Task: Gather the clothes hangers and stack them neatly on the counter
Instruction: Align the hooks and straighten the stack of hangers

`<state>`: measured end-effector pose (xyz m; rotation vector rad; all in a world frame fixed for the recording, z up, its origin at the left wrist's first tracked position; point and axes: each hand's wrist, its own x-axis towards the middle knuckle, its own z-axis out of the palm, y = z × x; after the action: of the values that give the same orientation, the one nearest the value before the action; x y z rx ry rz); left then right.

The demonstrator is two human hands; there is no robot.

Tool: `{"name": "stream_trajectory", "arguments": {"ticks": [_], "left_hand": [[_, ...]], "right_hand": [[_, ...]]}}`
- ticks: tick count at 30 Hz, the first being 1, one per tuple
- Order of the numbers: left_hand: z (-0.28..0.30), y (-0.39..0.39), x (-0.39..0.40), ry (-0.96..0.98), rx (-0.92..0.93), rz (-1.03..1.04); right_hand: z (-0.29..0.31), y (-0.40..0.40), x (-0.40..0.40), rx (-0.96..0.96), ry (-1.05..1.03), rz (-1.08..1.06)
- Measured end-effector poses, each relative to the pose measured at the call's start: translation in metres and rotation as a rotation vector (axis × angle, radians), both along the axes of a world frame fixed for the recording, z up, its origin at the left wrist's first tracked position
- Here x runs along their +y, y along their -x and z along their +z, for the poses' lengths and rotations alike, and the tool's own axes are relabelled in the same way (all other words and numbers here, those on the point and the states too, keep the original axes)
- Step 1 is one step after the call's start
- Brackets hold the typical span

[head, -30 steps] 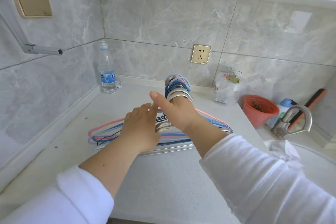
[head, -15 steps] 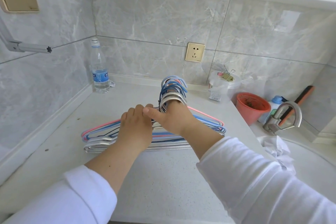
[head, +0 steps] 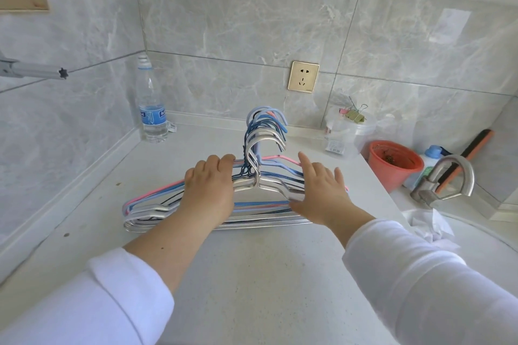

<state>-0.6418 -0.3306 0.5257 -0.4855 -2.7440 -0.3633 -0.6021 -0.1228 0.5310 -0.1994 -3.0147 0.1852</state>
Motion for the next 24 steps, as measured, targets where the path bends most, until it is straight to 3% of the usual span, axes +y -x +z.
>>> {"name": "stream_trajectory", "arguments": {"ticks": [10,24], "left_hand": [[0.013,0.068,0.010,-0.046,-0.124,0.009],[0.012,0.222,0.048,-0.121,-0.101,-0.053]], "right_hand": [[-0.013,0.062,0.007,0.138,-0.090,-0.045],[-0.022,0.198,0.035,0.228,-0.043,-0.145]]}}
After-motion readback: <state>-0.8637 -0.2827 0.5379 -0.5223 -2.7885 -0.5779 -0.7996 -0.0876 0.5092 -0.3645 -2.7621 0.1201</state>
